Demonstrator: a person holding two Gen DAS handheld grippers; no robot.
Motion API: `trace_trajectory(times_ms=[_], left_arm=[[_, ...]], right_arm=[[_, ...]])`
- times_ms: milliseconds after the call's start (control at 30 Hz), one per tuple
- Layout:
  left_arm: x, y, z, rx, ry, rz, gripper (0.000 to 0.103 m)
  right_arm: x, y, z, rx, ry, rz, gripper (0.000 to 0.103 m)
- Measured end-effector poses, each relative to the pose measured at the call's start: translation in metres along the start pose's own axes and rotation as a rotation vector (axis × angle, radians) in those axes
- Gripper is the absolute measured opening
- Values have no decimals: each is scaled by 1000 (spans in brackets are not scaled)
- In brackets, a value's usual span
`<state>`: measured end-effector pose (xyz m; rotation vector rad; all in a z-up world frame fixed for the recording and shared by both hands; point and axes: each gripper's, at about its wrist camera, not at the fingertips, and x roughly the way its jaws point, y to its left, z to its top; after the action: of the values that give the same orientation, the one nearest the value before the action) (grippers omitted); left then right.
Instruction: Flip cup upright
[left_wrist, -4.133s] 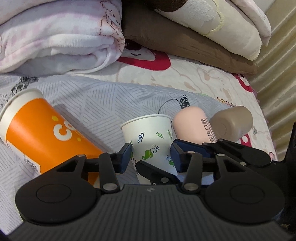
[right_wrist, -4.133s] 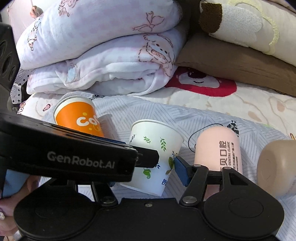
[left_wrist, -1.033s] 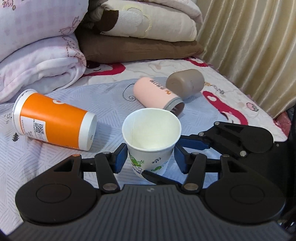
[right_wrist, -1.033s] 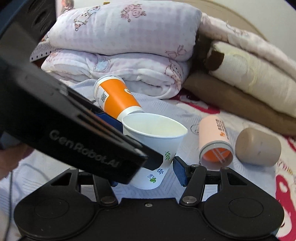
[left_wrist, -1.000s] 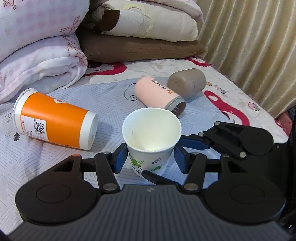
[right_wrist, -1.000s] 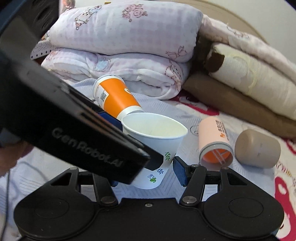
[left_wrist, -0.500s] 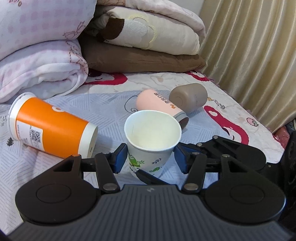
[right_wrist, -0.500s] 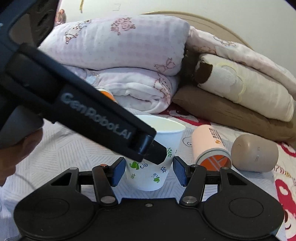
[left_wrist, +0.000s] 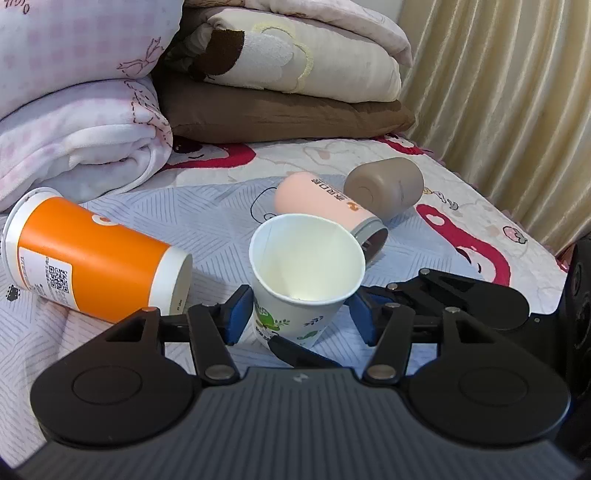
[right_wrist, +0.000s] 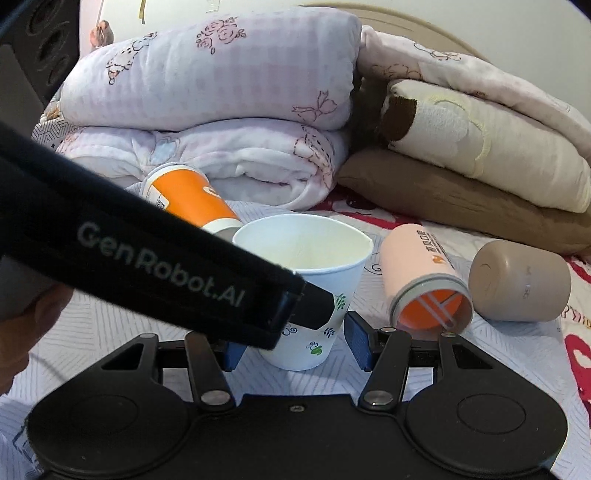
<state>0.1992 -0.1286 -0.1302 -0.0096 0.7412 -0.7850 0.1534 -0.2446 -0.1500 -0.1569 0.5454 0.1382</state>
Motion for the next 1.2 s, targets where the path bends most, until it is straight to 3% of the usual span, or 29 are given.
trace_trajectory(times_ms=[100,200,333,433,567,667,900,1033,1200], left_arm=[[5,4,-3,-25,65,6,57],[4,4,-11,-13,80,46,58],[-7,3,-13,-38,87,38,63],[-17,2,-11,-54,86,57,65],[-29,11,-10,-172,103,82,74],[-43,16,-14,-253,91,99,74],[-88,-6,3,-233,24,231,74],[-107,-26,13,-218,15,319,74],[-131,-44,19,-201,34,344,75]], right_arm=[[0,5,-1,-28,-1,-15,61],[-3,7,-2,-27,-2,-12,62],[-11,3,-4,12,-9,-9,74],[-17,-1,-6,54,-9,-3,75],[-30,-4,-5,79,-3,1,77],[-47,7,-5,26,-28,-46,79],[-78,0,5,130,-6,-50,79],[-98,-3,18,103,3,-71,84],[-126,-11,34,103,4,-90,85]])
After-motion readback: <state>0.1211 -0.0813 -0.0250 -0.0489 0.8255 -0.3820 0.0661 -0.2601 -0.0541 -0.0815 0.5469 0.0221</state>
